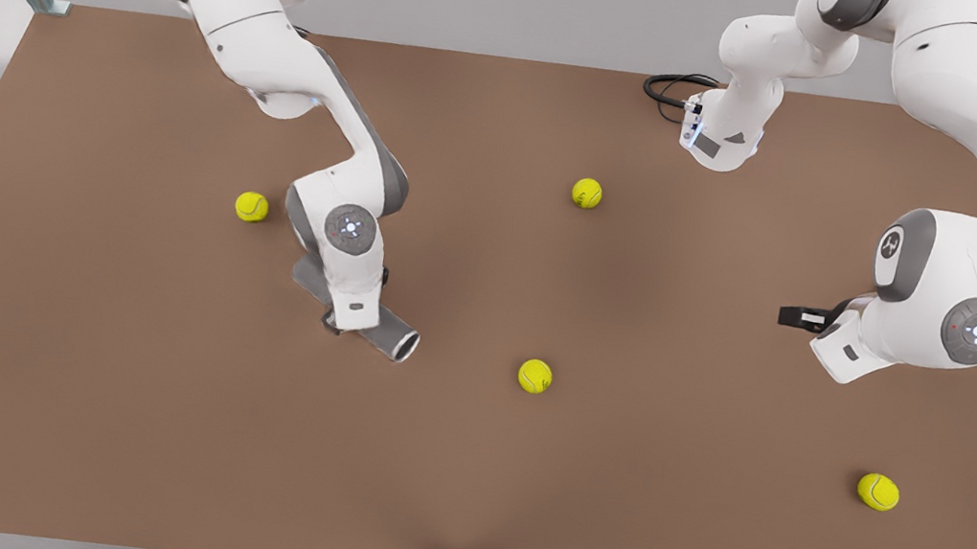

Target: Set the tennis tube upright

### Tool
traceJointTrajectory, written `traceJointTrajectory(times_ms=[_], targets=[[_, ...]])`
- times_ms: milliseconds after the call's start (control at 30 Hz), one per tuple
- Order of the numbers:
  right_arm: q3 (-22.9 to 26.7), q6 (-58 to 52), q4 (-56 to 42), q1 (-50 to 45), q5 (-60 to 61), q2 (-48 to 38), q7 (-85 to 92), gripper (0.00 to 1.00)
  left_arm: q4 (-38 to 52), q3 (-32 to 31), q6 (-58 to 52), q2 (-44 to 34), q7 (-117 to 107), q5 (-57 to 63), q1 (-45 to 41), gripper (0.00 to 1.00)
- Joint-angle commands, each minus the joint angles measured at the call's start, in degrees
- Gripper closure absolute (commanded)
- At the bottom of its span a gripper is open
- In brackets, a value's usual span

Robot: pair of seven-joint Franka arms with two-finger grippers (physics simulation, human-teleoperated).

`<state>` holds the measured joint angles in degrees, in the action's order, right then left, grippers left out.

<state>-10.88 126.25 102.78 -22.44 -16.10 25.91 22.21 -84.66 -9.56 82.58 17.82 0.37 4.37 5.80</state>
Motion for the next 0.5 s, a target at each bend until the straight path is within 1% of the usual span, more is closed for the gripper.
traceJointTrajectory(times_ms=[0,67,133,200,233,267,433,467], targets=[[0.0,1.3,0.3,-3.8,-8.7,-0.1,15.0,0.28,0.0,0.0,-0.1,0.0,-0.1,0.0,0.0,0.00],[0.0,3.0,1.2,-8.4,-13.8,0.1,15.8,0.28,0.0,0.0,-0.1,0.1,-0.1,-0.1,0.0,0.00],[0.0,6.9,3.1,-11.5,-17.1,0.4,17.8,0.28,0.0,0.0,-0.1,0.2,-0.1,-0.1,0.0,0.00],[0.0,9.3,3.3,-13.2,-18.7,2.6,17.8,0.28,-0.2,-0.2,-0.2,0.5,-0.2,-0.2,-0.6,0.00],[0.0,11.4,3.2,-13.5,-19.1,4.4,17.8,0.28,-0.2,-0.2,-0.1,1.3,-0.2,-0.2,-0.9,0.00],[0.0,13.1,3.2,-14.0,-19.0,6.1,17.6,0.28,-0.2,-0.2,0.2,1.9,-0.1,-2.9,-0.8,0.00],[0.0,13.6,0.0,-13.7,-18.3,9.2,17.3,0.28,-0.1,-0.4,0.2,3.9,-0.2,-4.6,-2.4,0.00],[0.0,13.5,-0.6,-13.6,-18.1,9.3,17.1,0.28,-3.2,0.7,3.3,2.3,-0.2,-5.2,-4.5,0.00]])
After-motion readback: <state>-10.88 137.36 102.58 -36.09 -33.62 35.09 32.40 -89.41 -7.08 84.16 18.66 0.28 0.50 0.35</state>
